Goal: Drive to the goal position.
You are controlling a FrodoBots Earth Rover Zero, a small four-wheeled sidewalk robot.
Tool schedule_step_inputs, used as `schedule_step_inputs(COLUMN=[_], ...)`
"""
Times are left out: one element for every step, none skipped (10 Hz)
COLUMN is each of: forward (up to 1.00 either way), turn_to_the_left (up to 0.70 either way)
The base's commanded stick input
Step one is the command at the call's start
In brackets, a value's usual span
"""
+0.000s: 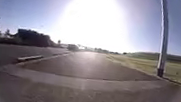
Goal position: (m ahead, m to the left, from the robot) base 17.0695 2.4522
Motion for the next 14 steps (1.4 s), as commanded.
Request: schedule_step_inputs(forward=[0.7, 0.7, 0.7, 0.7, 0.7, 0.7, 0.7, 0.7, 0.7, 0.7, 0.7, 0.7, 0.7, 0.7], turn_to_the_left=[0.0, 0.0, 0.0, 0.0, 0.0, 0.0, 0.0, 0.0, 0.0, 0.0, 0.0, 0.0, 0.0, 0.0])
